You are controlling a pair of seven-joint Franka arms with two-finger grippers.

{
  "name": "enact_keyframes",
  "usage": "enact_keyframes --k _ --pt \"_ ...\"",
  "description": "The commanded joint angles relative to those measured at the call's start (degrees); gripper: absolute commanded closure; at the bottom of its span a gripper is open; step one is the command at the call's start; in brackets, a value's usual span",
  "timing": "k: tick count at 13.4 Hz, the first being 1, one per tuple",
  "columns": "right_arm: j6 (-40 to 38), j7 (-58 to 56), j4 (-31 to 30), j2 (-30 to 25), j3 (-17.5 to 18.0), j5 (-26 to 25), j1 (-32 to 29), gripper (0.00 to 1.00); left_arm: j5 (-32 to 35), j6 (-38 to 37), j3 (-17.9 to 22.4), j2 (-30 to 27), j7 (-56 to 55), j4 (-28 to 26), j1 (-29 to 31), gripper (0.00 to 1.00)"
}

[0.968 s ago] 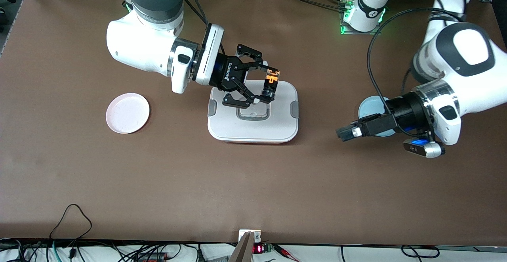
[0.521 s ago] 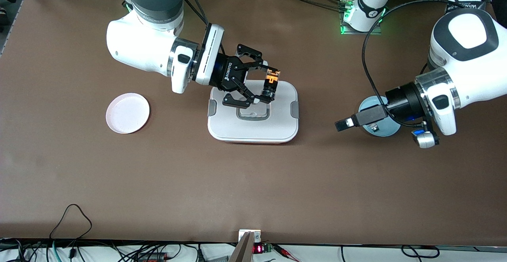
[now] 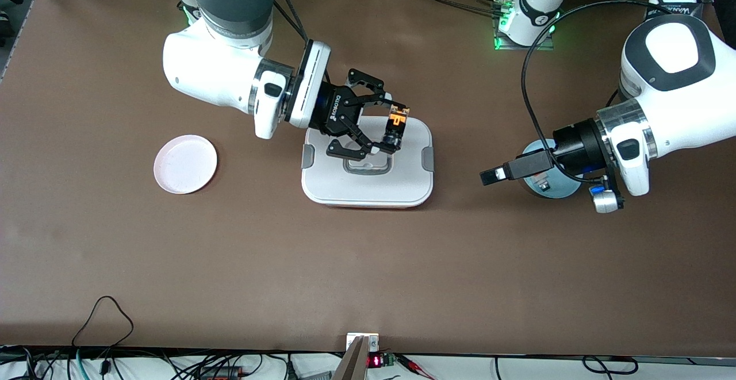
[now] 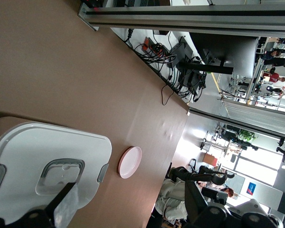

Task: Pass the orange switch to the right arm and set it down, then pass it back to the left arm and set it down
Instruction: 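Hold the switch above the box while the left gripper reaches toward it, then move the left gripper in toward the switch held by the right gripper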

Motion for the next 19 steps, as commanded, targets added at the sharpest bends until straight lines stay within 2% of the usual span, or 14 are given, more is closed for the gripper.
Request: enact_keyframes --k 1,3,6,8,10,11,12,15,19 --pt "0.98 -1.21 1.68 0.86 -0.02 1.01 0.70 0.81 1.46 -8.81 1.11 -4.09 -3.72 -1.09 1.24 0.02" --pt "1.15 -1.21 1.68 0.86 -0.02 1.01 0.79 0.81 4.60 -16.81 2.95 -6.56 -7.42 -0.75 1.25 0.02" --pt "1.33 -1.21 1.68 0.95 -0.02 1.01 0.79 0.81 5.68 -18.79 3.92 -7.72 -3.59 -0.48 1.95 0.02" --pt "1.94 -1.12 1.68 0.95 -0.02 1.09 0.88 0.82 10.92 -24.20 4.01 -7.54 -3.30 -0.49 1.86 0.03" --pt "2.56 -1.12 1.68 0.95 -0.02 1.09 1.23 0.81 17.87 -25.99 1.65 -6.40 -9.32 1.88 0.03 0.05" --pt "2.65 -1.12 1.77 1.12 -0.02 1.09 1.58 0.81 20.16 -26.60 -0.27 -5.70 -13.11 2.76 -1.03 0.05" --pt "2.65 -1.12 1.77 1.12 -0.02 1.09 1.58 0.81 20.88 -26.61 -0.55 -4.91 -13.93 3.21 -1.21 0.05" --pt "3.44 -1.04 1.77 1.12 -0.02 1.09 1.58 0.81 19.05 -21.72 -0.73 -2.01 -13.24 3.91 -2.71 0.05" --pt "3.44 -1.04 1.77 1.12 -0.02 1.09 1.58 0.81 8.34 -18.00 2.33 -0.42 -9.82 4.00 -0.87 0.05"
